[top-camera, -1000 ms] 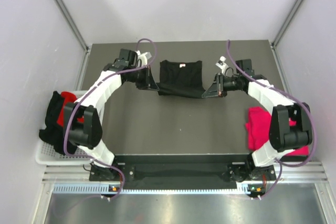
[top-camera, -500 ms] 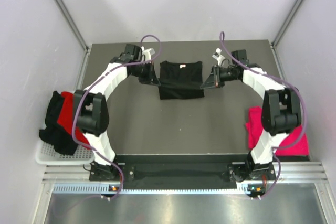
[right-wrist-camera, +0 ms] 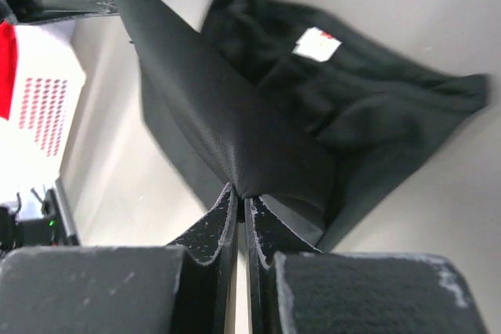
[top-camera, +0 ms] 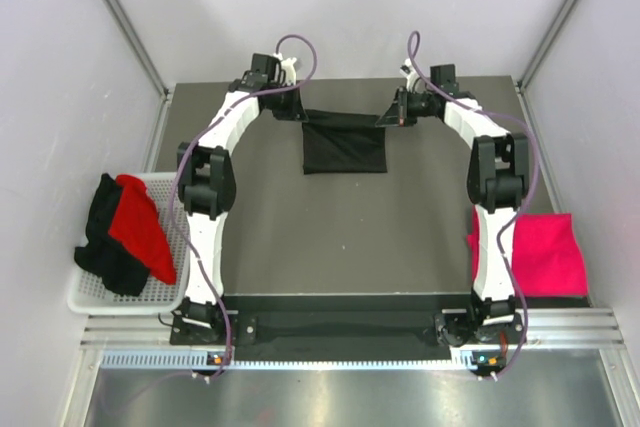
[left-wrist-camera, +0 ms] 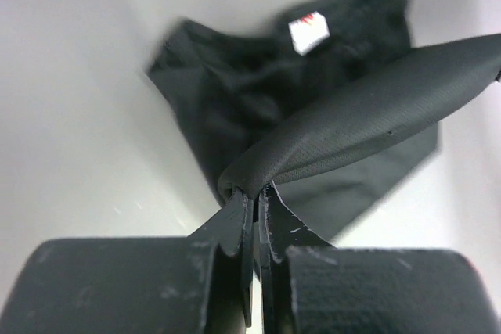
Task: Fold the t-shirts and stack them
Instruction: Fold the tshirt
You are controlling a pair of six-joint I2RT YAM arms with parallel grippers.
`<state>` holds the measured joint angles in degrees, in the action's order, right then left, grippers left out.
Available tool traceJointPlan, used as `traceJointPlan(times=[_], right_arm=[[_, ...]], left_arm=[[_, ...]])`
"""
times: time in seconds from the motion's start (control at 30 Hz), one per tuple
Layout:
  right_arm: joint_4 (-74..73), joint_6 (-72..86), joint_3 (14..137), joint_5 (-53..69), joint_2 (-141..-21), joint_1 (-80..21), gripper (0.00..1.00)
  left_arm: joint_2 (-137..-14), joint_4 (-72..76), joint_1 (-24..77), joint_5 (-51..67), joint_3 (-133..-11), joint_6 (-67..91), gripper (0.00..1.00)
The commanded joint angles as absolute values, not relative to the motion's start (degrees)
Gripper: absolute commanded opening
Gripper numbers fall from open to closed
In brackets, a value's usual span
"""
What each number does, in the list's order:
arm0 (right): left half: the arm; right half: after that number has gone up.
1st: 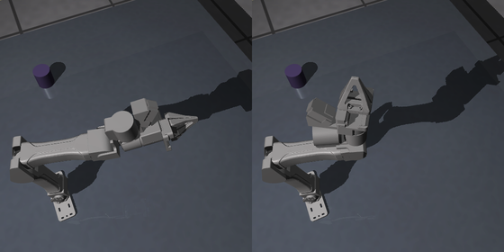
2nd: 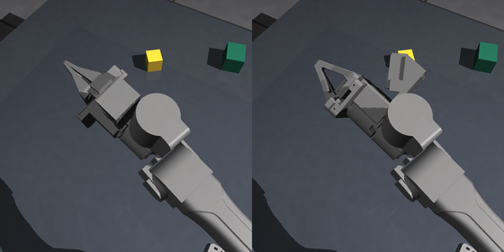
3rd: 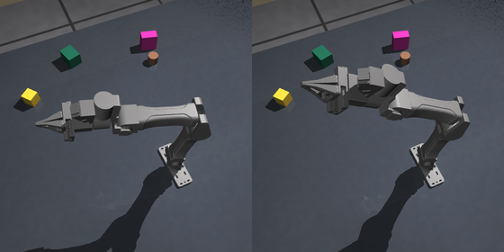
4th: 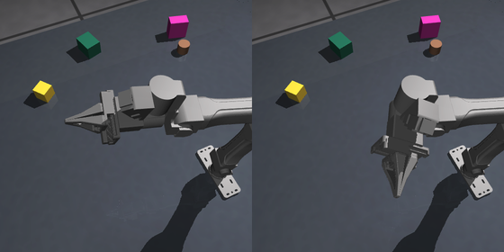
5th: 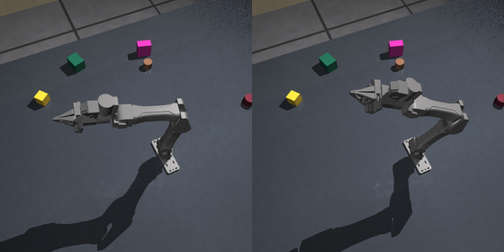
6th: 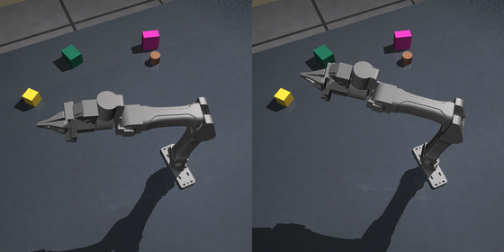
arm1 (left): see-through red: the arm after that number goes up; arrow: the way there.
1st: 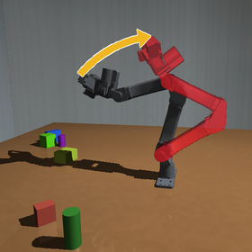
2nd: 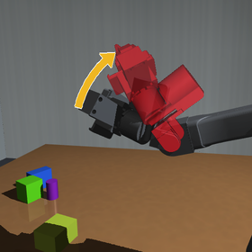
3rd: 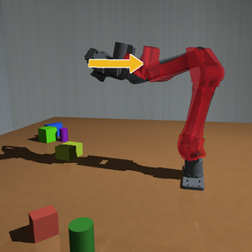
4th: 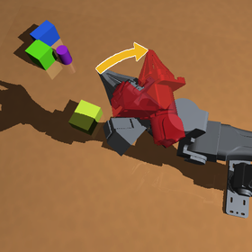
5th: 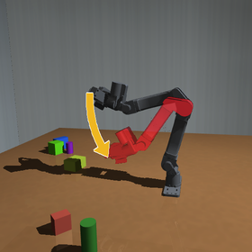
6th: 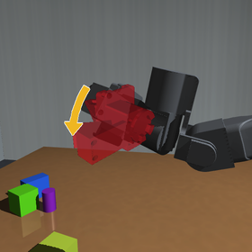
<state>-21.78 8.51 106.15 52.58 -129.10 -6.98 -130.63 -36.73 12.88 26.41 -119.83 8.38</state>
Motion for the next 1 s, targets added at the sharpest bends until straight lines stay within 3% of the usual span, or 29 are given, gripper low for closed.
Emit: traceJointPlan(times=[0.0, 0.3, 0.73, 0.97], right_arm=[[-17.6, 10.2, 112.2, 52.1, -134.0, -6.2, 0.01], [-15.1, 11.2, 118.7, 51.9, -139.3, -5.9, 0.01], [-6.8, 18.9, 112.8, 54.8, -133.5, -2.6, 0.01], [-6.9, 19.2, 115.0, 54.3, -136.6, -2.3, 0.02]], left_arm=[[-134.6, -33.9, 12.0, 22.1, -125.3, 6.1, 0.00], [-144.0, -30.8, 12.7, 18.4, -133.9, 2.9, 0.00], [-141.9, -28.8, 14.1, 19.8, -135.4, 5.2, 0.00], [-143.2, -28.7, 14.2, 17.3, -136.2, 4.4, 0.00]])
